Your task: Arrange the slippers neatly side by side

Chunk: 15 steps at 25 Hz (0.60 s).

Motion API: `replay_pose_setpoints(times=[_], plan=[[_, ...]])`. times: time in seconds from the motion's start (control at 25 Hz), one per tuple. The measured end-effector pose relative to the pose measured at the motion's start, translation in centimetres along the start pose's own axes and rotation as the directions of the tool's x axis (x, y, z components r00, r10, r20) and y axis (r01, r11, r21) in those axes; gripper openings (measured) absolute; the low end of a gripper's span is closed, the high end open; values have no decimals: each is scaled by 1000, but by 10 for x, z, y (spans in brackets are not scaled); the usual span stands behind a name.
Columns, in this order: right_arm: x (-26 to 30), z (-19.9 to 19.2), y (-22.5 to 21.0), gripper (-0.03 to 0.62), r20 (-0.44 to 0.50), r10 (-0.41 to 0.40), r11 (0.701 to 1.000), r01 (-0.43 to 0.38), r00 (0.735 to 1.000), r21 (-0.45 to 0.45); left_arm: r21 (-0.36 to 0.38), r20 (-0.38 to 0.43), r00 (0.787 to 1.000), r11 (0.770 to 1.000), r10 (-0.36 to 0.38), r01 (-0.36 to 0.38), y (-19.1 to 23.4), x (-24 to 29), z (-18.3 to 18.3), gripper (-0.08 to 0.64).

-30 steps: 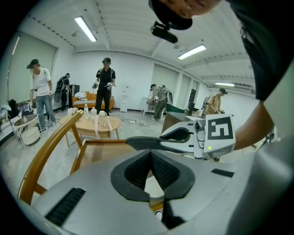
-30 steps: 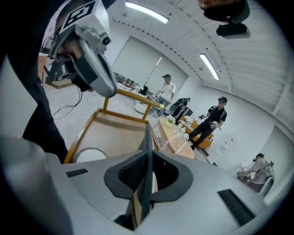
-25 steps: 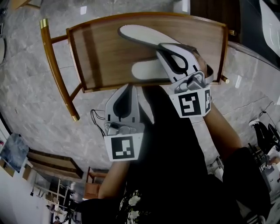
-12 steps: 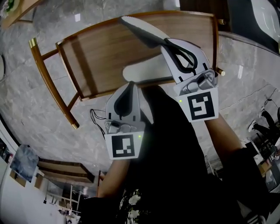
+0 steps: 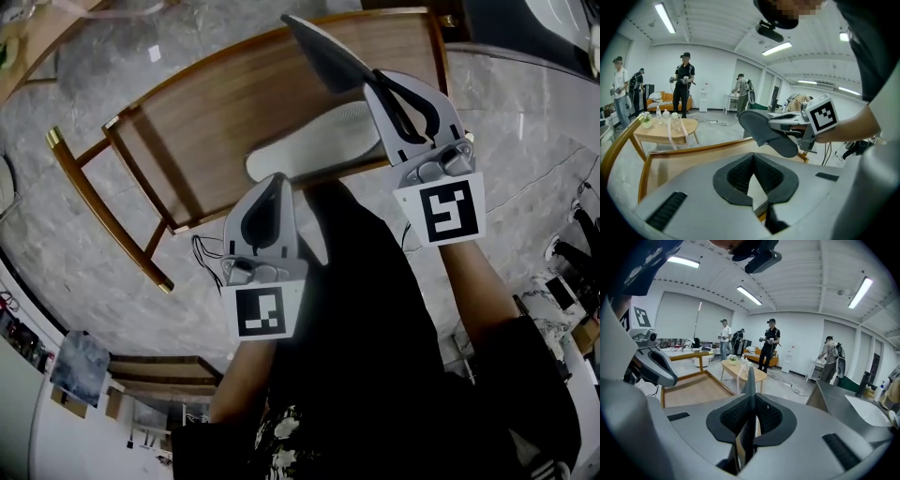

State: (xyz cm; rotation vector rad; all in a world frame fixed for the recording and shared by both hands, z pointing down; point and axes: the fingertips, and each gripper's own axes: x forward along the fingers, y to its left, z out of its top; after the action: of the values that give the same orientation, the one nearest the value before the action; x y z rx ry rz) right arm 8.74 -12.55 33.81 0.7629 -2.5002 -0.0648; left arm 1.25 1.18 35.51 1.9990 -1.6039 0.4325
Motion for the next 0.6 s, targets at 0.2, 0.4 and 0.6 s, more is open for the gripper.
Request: replay_pose_setpoints(times=[0.2, 0.4, 0.6], plan=[[-6, -15, -23, 28, 18, -37, 984, 33, 999, 176, 11, -8, 999, 999, -32, 32, -11, 9, 2, 2], [-9, -34, -47, 29, 6, -97, 966, 92, 995, 242, 24, -37, 998, 999, -48, 49, -16, 15, -3, 2], [-5, -53, -61, 28, -15, -124, 916, 120, 992, 384, 1, -45, 998, 999, -39, 39, -13, 19, -6, 2]])
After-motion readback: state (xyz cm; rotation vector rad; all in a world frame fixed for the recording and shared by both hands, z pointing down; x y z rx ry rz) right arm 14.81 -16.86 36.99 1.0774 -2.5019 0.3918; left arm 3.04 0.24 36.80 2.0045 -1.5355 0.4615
